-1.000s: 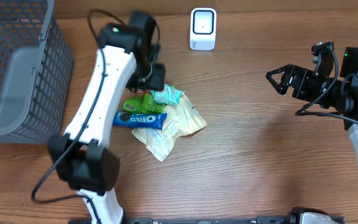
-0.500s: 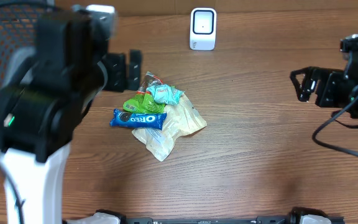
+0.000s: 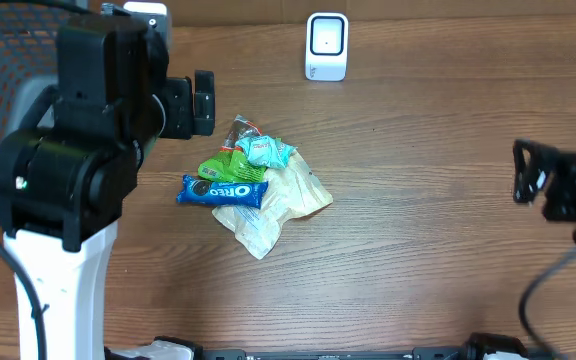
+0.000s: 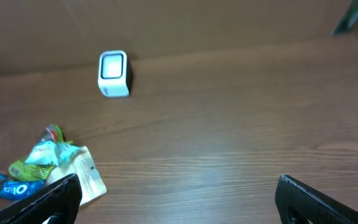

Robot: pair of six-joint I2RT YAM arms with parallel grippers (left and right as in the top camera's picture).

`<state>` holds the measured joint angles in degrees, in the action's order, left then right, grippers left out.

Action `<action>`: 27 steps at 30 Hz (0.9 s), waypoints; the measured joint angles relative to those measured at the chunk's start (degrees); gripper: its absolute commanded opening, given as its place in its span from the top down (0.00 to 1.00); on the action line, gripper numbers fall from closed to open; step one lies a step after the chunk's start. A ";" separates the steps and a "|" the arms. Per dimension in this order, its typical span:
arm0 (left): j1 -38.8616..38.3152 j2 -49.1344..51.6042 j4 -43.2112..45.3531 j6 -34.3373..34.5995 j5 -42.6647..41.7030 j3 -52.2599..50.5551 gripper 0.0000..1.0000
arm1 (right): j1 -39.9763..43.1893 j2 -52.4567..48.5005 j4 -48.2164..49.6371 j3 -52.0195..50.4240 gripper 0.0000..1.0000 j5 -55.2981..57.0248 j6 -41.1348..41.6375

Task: Scan the item barcode

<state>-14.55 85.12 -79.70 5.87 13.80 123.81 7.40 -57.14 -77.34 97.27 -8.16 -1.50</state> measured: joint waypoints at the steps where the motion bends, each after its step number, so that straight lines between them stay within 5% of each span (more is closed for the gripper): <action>1: 0.00 0.28 0.00 0.00 0.07 0.00 0.00 | 0.00 1.14 -0.63 0.15 0.00 0.09 0.00; 15: 0.00 3.15 0.00 0.00 0.22 -0.02 0.00 | 0.00 4.94 -13.73 0.92 0.00 0.74 0.00; 27: 0.00 3.15 0.00 -0.02 0.22 -0.02 0.01 | -1.01 4.96 -4.98 -0.61 0.00 0.96 0.00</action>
<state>-14.55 88.27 -79.70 5.85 14.02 123.79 6.39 -52.18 -82.32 96.66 -7.20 -1.50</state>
